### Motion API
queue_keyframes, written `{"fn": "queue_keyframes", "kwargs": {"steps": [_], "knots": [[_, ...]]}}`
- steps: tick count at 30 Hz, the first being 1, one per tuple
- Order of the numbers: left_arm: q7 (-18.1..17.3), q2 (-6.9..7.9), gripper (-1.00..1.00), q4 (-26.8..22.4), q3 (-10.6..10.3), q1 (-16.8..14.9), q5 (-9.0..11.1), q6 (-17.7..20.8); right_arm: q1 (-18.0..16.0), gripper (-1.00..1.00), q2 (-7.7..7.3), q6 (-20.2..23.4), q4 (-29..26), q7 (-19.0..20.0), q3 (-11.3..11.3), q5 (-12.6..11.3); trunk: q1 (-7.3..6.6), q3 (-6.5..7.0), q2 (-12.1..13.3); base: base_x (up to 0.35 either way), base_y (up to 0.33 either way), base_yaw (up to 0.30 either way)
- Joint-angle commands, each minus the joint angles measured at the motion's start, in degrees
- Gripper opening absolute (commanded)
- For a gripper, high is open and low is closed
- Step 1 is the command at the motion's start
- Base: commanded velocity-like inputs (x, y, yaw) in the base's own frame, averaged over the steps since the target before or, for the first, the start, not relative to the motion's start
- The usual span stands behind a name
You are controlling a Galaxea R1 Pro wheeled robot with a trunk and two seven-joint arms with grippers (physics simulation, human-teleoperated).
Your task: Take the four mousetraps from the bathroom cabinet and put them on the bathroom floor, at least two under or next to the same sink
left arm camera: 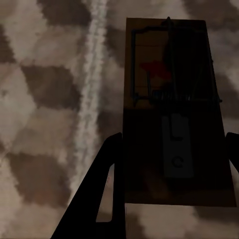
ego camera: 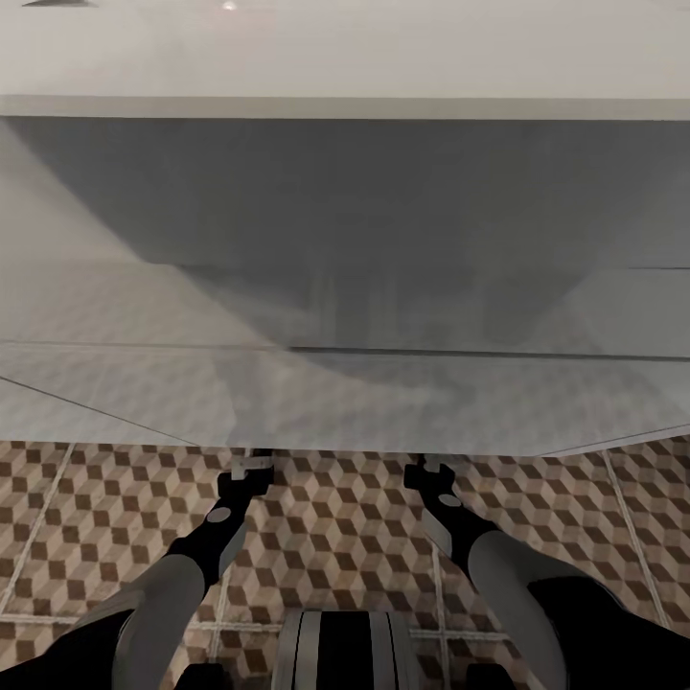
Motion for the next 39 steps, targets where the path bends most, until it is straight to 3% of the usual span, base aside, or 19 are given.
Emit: {"fn": "queue_keyframes", "kwargs": {"steps": [1,29,39], "knots": [[0.42,0.05,-1.0,0.06,0.23,-0.04,-0.69,-0.21,-0.13,-1.0,0.06,-0.23,0.05,-0.12,0.35,-0.64,-0.01,-0.03,-0.01,0.0,0.0,0.0],[0.42,0.43,-1.0,0.06,0.15,-0.03,-0.64,-0.06,-0.43,-1.0,0.47,-1.26,0.08,-0.2,0.29,-0.57,-0.01,-0.03,-0.01,0.0,0.0,0.0],[0.42,0.43,-1.0,0.06,0.14,-0.02,-0.64,0.11,-0.42,-1.0,0.38,-4.16,0.9,0.17,0.28,-0.84,-0.01,-0.03,-0.01,0.0,0.0,0.0]]}}
